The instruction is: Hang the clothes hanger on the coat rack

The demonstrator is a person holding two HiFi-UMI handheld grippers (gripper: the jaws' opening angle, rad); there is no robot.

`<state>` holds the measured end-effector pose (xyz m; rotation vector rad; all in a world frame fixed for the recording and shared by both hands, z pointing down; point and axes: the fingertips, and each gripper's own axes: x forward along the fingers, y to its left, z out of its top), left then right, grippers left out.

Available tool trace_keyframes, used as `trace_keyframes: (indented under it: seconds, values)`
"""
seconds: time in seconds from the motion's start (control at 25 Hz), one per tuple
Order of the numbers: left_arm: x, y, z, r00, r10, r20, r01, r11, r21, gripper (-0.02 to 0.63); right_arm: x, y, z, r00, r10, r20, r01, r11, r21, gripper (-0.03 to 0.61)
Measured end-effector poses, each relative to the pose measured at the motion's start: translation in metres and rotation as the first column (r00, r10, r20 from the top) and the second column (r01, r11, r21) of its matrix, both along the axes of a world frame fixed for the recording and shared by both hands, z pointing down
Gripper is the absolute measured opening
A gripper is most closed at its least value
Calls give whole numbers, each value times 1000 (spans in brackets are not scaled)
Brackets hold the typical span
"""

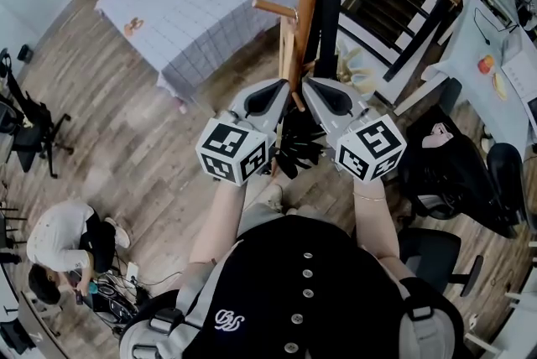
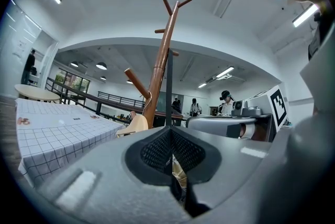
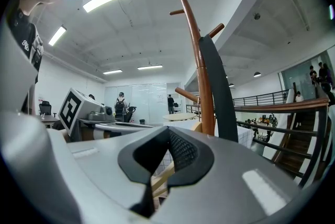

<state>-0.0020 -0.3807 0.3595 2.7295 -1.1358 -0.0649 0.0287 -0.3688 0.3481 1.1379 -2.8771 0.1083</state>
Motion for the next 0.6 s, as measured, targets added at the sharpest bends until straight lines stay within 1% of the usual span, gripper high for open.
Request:
trace_keyframes:
  seconds: [0.2, 0.44, 0.6]
  values:
    - [-3, -1, 0, 1000, -13, 22, 13, 1000, 12, -2, -4, 0, 0, 1000, -7, 2, 7, 1000, -1, 0]
    - [-5, 0, -3, 1000, -24, 14, 24, 1000, 17, -2, -2, 1, 1, 1000, -12, 11, 12, 1000, -2, 0]
    - [-6, -1, -2, 999, -38, 38, 38, 999, 15, -2, -1, 0, -2, 1000, -10, 13, 10, 1000, 1, 0]
